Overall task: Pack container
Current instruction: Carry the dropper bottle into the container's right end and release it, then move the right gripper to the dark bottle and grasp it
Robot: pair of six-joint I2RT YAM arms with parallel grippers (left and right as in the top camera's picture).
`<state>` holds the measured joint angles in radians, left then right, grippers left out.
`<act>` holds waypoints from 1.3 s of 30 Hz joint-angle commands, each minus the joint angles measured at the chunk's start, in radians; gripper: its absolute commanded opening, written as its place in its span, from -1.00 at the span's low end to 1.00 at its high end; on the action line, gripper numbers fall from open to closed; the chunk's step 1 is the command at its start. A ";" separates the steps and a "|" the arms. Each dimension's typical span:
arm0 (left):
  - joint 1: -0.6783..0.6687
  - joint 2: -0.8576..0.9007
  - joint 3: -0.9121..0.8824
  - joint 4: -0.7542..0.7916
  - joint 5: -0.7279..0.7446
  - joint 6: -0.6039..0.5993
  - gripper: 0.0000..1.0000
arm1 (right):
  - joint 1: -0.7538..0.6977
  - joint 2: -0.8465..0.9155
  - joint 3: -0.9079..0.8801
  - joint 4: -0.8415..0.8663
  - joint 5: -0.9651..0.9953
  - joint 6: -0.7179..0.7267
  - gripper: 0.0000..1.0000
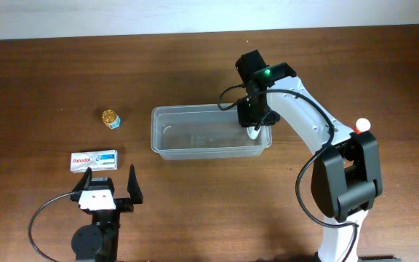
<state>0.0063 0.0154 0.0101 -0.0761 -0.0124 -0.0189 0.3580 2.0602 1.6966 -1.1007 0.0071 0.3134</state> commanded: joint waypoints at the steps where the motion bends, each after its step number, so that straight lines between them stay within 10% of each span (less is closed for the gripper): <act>1: 0.004 -0.010 -0.001 -0.008 -0.003 0.015 0.99 | 0.007 0.001 0.054 -0.025 0.002 -0.020 -0.13; 24: 0.004 -0.010 -0.001 -0.008 -0.003 0.015 0.99 | -0.040 0.000 0.554 -0.335 0.059 -0.055 0.08; 39: 0.004 -0.010 -0.001 -0.008 -0.003 0.015 0.99 | -0.274 0.007 0.504 -0.385 0.020 -0.055 0.15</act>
<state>0.0063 0.0147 0.0101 -0.0761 -0.0124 -0.0189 0.1020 2.0605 2.2311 -1.4879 0.0437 0.2600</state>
